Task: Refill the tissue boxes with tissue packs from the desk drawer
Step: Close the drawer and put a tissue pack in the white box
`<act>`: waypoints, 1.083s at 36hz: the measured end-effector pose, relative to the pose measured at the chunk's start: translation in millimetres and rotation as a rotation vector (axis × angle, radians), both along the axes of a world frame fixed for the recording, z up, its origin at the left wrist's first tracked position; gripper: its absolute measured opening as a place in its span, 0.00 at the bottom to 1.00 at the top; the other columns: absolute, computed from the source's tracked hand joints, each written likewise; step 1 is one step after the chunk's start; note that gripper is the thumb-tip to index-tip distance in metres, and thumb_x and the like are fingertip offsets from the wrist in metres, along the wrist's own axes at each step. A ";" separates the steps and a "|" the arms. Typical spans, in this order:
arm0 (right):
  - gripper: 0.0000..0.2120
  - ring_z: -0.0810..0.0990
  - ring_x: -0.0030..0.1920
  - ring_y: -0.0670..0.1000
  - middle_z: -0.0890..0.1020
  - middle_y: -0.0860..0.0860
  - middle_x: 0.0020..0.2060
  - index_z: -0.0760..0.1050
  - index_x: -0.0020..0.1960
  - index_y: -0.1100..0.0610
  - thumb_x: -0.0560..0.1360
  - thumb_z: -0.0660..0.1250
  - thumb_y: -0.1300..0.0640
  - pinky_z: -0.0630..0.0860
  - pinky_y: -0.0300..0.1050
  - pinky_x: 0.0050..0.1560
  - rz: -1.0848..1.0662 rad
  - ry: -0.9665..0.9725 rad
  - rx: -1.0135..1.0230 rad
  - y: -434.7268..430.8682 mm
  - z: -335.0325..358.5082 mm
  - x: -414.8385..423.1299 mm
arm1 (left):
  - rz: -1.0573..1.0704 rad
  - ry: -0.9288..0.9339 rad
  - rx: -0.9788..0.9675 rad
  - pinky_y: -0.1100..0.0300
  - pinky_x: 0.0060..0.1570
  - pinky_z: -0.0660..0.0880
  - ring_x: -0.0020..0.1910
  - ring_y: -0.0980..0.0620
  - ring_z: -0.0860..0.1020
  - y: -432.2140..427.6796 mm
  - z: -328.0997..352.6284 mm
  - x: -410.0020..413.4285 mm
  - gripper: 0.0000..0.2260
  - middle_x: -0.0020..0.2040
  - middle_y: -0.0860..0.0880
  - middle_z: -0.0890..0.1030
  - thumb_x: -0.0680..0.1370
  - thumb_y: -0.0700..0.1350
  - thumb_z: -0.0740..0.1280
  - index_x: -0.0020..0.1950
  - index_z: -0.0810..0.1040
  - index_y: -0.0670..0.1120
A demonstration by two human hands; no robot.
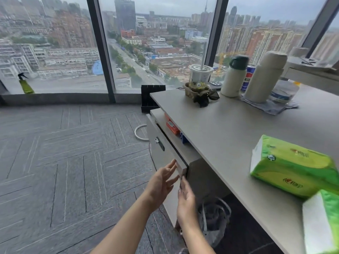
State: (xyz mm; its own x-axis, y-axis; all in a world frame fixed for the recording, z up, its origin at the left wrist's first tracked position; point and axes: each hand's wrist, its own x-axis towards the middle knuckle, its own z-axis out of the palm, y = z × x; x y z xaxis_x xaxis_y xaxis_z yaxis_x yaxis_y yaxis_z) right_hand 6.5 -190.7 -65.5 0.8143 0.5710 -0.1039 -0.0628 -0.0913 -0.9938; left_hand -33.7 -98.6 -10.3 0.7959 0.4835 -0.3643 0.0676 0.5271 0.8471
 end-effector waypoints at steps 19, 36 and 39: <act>0.20 0.70 0.66 0.47 0.73 0.50 0.63 0.67 0.71 0.63 0.80 0.53 0.70 0.62 0.48 0.74 -0.007 0.114 -0.090 -0.1 16.6 35.6 | -0.011 0.008 -0.007 0.50 0.75 0.52 0.73 0.47 0.66 -8.4 -1.1 24.9 0.21 0.76 0.53 0.65 0.83 0.45 0.50 0.76 0.63 0.53; 0.11 0.77 0.57 0.43 0.78 0.48 0.57 0.71 0.61 0.50 0.80 0.61 0.59 0.72 0.33 0.52 0.088 -0.117 0.033 -38.0 148.7 -16.6 | 0.170 0.063 0.391 0.45 0.66 0.64 0.57 0.50 0.79 -11.8 88.5 -46.6 0.16 0.63 0.52 0.79 0.82 0.49 0.53 0.65 0.75 0.53; 0.10 0.78 0.54 0.42 0.79 0.46 0.54 0.72 0.59 0.47 0.80 0.61 0.56 0.74 0.38 0.52 0.097 -0.200 0.116 -50.1 185.9 -26.3 | 0.215 0.001 0.424 0.46 0.64 0.69 0.57 0.47 0.80 -23.1 112.4 -59.4 0.14 0.60 0.51 0.81 0.82 0.48 0.55 0.62 0.77 0.51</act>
State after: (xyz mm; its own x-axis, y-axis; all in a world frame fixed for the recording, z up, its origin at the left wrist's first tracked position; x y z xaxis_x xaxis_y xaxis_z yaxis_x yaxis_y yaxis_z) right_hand -19.8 -240.8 120.4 0.7526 0.6465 0.1247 0.1399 0.0281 -0.9898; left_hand -93.1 -121.6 102.1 0.6614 0.7433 -0.1003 -0.0042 0.1373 0.9905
